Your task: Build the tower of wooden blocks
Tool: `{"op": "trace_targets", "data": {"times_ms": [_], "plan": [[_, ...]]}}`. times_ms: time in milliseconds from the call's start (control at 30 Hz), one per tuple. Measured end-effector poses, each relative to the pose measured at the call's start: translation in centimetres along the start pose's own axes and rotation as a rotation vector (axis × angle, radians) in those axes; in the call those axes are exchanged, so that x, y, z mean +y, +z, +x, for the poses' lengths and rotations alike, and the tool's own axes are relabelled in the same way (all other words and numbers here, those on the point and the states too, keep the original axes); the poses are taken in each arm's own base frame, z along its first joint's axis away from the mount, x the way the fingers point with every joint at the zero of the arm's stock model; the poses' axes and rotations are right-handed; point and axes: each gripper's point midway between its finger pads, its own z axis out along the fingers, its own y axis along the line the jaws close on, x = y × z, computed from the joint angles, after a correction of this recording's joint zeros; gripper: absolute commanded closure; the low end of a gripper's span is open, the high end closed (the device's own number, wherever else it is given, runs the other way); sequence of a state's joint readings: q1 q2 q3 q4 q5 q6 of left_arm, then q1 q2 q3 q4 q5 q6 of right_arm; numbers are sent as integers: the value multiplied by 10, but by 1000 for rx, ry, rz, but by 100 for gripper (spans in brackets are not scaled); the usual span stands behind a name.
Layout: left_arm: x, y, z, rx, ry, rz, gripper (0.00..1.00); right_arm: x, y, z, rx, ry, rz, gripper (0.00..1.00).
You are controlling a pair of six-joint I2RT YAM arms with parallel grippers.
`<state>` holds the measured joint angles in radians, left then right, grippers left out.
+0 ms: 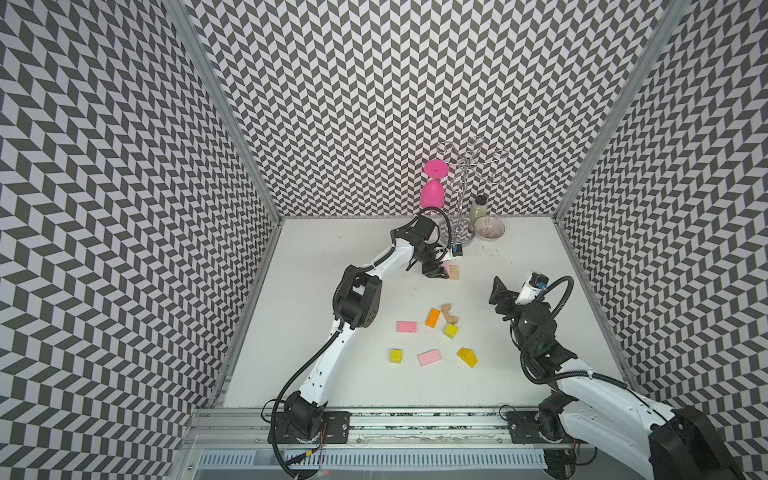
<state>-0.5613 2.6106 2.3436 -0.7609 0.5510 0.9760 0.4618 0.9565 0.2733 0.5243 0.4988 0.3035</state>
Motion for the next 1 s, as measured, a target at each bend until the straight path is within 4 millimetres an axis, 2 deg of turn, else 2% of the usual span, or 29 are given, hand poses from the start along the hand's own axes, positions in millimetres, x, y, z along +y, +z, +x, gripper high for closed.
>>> {"op": "trace_targets", "data": {"times_ms": [367,400,433,733,900,1000], "plan": [[2,0,0,4,-5,-8,53,0,0,0,0,0,-2,13],[1,0,0,4,-5,-8,42,0,0,0,1,0,-2,13],[2,0,0,3,-4,-9,1,0,0,0,0,0,-2,13],[0,4,10,33,-15,-10,0,0,0,0,1,0,-2,13],[-3,1,8,31,-16,-5,0,0,0,0,0,0,-2,12],[-5,-10,0,20,-22,-8,0,0,0,0,1,0,-2,12]]}}
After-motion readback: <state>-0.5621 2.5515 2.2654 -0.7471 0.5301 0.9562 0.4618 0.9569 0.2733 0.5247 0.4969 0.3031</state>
